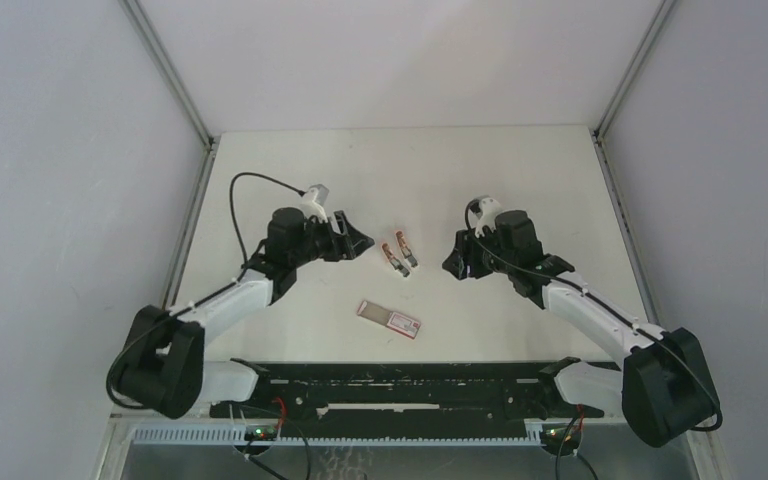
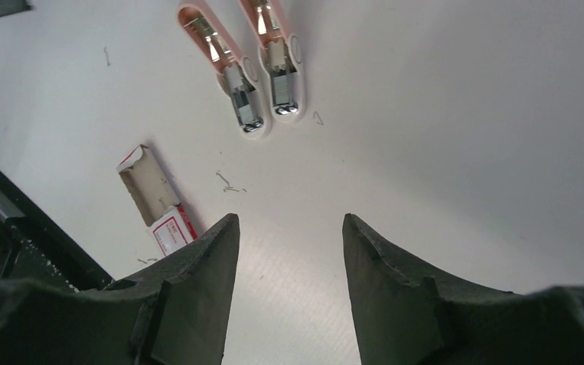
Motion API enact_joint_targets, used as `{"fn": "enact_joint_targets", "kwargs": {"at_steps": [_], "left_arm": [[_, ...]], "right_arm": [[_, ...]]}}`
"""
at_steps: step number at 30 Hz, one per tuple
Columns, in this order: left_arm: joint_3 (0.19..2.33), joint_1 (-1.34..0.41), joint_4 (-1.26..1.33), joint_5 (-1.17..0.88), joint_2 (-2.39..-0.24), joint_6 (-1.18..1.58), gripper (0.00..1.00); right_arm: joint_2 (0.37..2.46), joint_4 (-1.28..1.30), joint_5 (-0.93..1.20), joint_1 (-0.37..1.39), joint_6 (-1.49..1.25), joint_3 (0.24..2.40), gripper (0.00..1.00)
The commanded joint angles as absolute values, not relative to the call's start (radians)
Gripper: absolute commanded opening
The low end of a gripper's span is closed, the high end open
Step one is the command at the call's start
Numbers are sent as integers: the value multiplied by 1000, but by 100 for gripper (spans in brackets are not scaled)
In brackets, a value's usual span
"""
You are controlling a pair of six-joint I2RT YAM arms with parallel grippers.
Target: Load the staples into the stapler
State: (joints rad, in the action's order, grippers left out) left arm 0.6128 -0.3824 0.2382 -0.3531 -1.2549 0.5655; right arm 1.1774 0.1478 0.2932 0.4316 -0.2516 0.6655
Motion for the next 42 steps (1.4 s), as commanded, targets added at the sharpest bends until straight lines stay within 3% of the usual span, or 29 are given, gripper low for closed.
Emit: {"fn": "enact_joint_targets", "kwargs": {"at_steps": [1, 6, 18, 42], "left_arm": [[693, -406, 418, -451, -1377, 519, 73], [727, -417, 452, -456, -1499, 497, 65], [827, -423, 471, -454, -1686, 467, 64], [802, -469, 472, -438, -1717, 425, 28]], "right_arm": [[1141, 39, 357, 431, -286, 649, 52], [1160, -8, 429, 431, -284, 621, 52], [1155, -114, 490, 429, -296, 554, 52], [1161, -105, 498, 424, -296, 554, 51]]}}
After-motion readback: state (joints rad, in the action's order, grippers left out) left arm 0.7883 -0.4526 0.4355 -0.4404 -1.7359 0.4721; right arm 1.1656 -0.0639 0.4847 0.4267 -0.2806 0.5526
